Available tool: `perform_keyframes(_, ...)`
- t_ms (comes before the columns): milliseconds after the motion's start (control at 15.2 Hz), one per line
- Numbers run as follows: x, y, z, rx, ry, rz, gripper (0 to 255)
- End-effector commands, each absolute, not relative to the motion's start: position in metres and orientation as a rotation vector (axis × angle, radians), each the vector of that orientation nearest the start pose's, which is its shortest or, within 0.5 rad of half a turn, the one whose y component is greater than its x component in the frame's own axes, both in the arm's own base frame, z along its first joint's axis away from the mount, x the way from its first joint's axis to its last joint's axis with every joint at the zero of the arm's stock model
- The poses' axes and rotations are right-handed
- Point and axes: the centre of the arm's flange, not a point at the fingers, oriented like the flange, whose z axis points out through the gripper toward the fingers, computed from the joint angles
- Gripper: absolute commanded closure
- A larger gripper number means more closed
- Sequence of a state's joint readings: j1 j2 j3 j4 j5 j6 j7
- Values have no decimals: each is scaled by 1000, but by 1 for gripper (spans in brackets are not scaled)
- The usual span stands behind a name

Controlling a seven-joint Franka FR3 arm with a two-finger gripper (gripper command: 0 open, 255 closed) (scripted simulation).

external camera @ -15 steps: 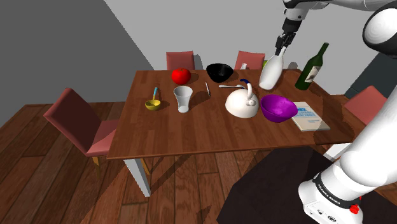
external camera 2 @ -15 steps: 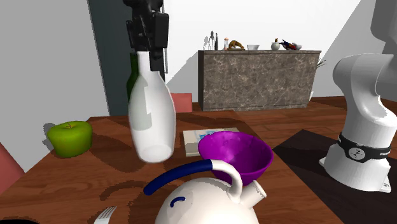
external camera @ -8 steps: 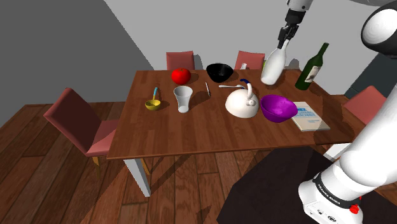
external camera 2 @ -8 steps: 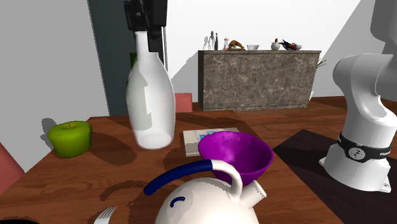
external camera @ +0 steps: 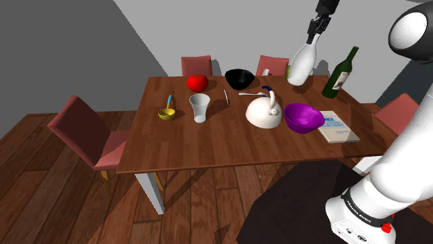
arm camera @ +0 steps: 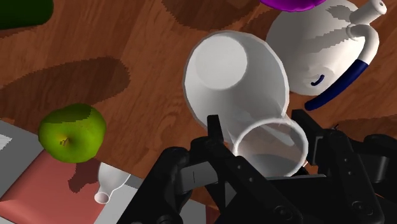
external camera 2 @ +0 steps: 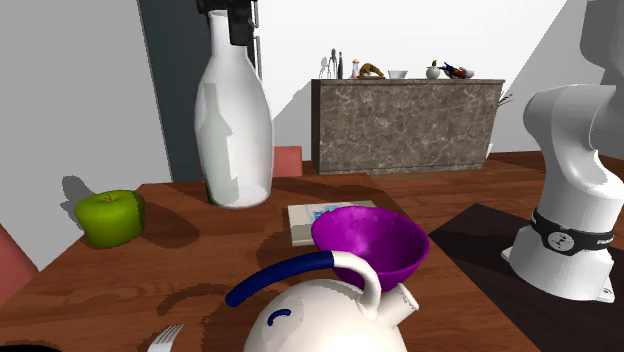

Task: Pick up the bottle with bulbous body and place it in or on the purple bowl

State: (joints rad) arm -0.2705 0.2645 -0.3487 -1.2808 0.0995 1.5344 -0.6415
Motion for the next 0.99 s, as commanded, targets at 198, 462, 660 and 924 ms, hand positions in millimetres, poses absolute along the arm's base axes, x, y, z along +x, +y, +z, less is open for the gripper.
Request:
perform_keyframes(198,507,-306,633,-3135,-59,-14,255)
perform_keyframes(462,469,-278,657,-3135,-59,-14,255)
perform_keyframes(660,441,-257,675,-3135,-59,-14,255)
perform_keyframes(924,403,-229,699,-3135,-59,-14,255)
